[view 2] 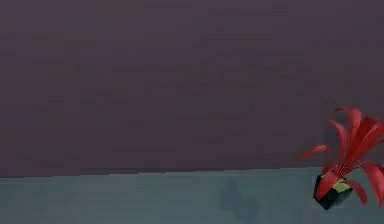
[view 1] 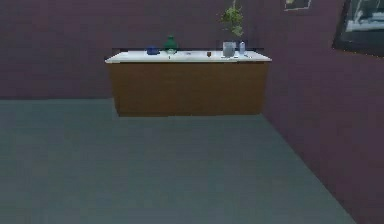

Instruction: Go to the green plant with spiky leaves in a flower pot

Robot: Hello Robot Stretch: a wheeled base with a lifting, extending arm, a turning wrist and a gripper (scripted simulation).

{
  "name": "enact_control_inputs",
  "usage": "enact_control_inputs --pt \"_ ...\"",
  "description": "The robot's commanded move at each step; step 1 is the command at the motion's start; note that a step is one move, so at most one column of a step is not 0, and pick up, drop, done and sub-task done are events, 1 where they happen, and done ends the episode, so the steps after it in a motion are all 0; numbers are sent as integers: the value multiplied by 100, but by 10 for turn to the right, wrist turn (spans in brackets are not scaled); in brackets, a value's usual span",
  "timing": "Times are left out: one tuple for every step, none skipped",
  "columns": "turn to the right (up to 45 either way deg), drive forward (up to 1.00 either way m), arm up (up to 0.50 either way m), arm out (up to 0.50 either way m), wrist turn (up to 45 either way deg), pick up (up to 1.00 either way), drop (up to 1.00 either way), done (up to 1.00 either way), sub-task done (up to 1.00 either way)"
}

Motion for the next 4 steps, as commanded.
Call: enact_control_inputs --pt "0 100 0 0 0 0 0 0 0" --pt "0 100 0 0 0 0 0 0 0" --pt "0 40 0 0 0 0 0 0 0" --pt "330 0 0 0 0 0 0 0 0"
